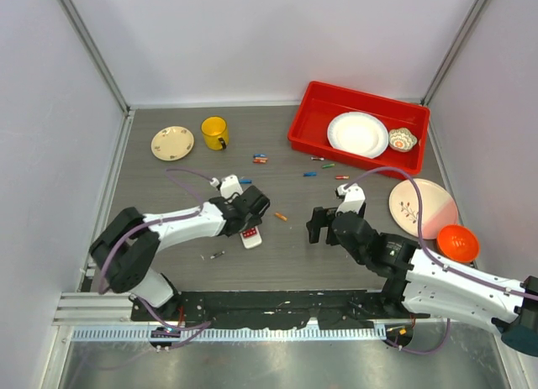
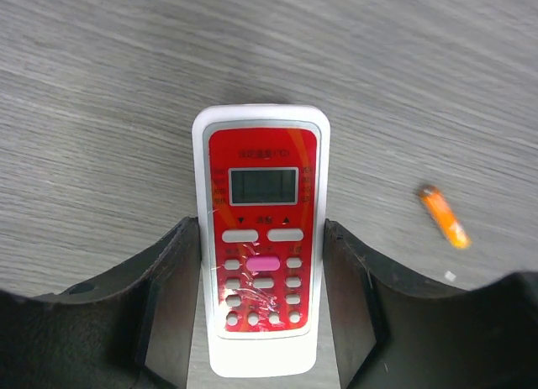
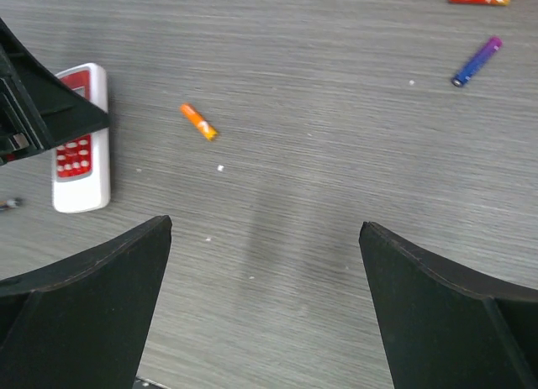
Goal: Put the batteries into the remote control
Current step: Pick up the remote control from the center of the board, then turn over the remote control.
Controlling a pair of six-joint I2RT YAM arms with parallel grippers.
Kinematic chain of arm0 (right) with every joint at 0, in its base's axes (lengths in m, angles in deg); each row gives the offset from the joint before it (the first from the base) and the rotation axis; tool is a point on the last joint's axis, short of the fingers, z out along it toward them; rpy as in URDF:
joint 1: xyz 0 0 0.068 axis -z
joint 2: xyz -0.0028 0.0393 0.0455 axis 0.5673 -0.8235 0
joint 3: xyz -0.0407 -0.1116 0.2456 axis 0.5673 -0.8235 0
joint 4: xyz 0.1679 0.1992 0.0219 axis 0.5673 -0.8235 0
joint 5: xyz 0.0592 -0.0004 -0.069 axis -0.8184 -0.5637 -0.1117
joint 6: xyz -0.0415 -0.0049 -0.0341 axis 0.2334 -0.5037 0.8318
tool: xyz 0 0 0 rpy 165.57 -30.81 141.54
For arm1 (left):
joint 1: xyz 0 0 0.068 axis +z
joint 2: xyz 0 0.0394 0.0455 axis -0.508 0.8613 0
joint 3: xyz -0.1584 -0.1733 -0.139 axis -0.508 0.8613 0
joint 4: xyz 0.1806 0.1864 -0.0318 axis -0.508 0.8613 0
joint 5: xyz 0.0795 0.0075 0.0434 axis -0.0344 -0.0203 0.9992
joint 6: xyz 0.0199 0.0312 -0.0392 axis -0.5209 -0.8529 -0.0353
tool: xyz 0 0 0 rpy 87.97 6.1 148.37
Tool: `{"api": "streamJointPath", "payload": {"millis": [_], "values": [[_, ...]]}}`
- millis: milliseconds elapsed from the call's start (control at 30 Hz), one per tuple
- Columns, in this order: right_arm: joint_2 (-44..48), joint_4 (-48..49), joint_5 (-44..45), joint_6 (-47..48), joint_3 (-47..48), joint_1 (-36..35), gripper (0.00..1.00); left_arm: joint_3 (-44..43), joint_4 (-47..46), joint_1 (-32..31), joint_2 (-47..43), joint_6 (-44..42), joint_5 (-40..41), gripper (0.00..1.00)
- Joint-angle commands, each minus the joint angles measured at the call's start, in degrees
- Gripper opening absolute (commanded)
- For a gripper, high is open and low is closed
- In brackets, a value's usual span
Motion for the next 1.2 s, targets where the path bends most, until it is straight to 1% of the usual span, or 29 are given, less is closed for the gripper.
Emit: {"api": "streamJointPath", "payload": {"millis": [0, 33, 67, 100, 133, 167, 200, 233, 267, 300, 333, 367, 400, 433, 500, 533, 600, 633, 733, 933, 1033, 1167], "values": [[-0.6, 3.6, -3.9, 0.8, 5.4, -0.1, 1.00, 3.0, -13.6, 0.4, -12.6, -11.0, -2.5, 0.11], [-0.9, 5.4, -5.3, 0.7, 6.2, -0.1, 1.00, 4.0, -16.4, 0.3, -15.0, -13.1, -5.0, 0.07], [-1.3, 6.2, -8.7, 0.5, 6.6, 0.1, 1.00, 6.1, -21.3, 0.3, -18.9, -14.3, -6.2, 0.01], [-2.0, 6.9, -10.4, 0.2, 7.2, 0.3, 1.00, 7.2, -23.7, 0.5, -21.2, -15.9, -7.2, 0.00], [-2.2, 8.5, -13.0, -0.2, 8.0, 0.9, 1.00, 8.5, -26.2, 0.7, -23.1, -16.3, -9.9, 0.00], [-2.4, 9.6, -18.9, -0.6, 8.5, 1.7, 1.00, 11.2, -31.6, 1.2, -24.8, -16.3, -11.5, 0.00], [-2.6, 10.6, -22.7, -1.1, 8.7, 3.9, 1.00, 12.5, -34.0, 2.7, -28.2, -16.1, -13.5, 0.00], [-2.4, 13.1, -25.2, -1.7, 8.7, 4.8, 1.00, 13.7, -36.2, 3.6, -29.5, -15.7, -16.1, 0.00], [-2.0, 14.8, -27.5, -3.2, 8.4, 6.0, 1.00, 16.4, -41.6, 4.6, -31.0, -15.2, -20.1, 0.00], [-1.5, 16.8, -34.2, -3.9, 7.8, 8.2, 1.00, 17.9, -44.6, 6.4, -33.2, -14.9, -22.7, 0.00], [0.0, 21.3, -37.0, -5.1, 5.9, 9.6, 1.00, 19.5, -47.7, 7.5, -34.3, -14.1, -24.8, 0.00], [0.6, 24.5, -39.8, -6.6, 5.0, 11.0, 1.00, 22.5, -54.4, 8.4, -35.1, -13.7, -27.9, 0.00], [1.1, 26.7, -44.9, -9.7, 4.2, 13.9, 1.00, 24.0, -57.5, 10.4, -35.9, -13.2, -30.6, 0.00], [1.2, 30.7, -47.6, -11.1, 2.9, 15.3, 1.00, 25.3, -62.9, 11.3, -37.2, -11.7, -31.9, 0.00], [0.6, 34.8, -53.5, -15.5, 0.8, 17.9, 1.00, 28.4, -67.6, 13.6, -37.8, -10.6, -35.6, 0.00], [-0.1, 39.4, -54.8, -16.9, 0.0, 18.2, 1.00, 29.5, -71.5, 14.0, -37.8, -10.1, -36.7, 0.00], [-1.7, 43.1, -56.9, -19.8, -1.3, 18.5, 1.00, 30.2, -74.8, 14.2, -37.4, -9.0, -38.8, 0.00], [-2.6, 45.7, -58.7, -20.3, -1.5, 18.5, 1.00, 30.9, -78.8, 14.1, -36.5, -8.5, -39.3, 0.00], [-6.4, 51.3, -61.8, -22.0, -2.3, 18.5, 1.00, 31.5, -85.5, 14.2, -34.9, -5.6, -41.2, 0.00], [-8.8, 54.6, -63.7, -21.3, -2.6, 18.5, 1.00, 30.6, -94.4, 14.2, -29.4, -1.1, -46.6, 0.00], [-8.8, 56.0, -64.0, -20.9, -2.9, 18.5, 1.00, 30.3, -97.4, 14.2, -27.0, 0.8, -47.9, 0.00], [-9.8, 55.4, -64.3, -19.5, -2.2, 18.5, 1.00, 30.2, -100.6, 14.2, -24.9, 2.4, -48.8, 0.00]]}}
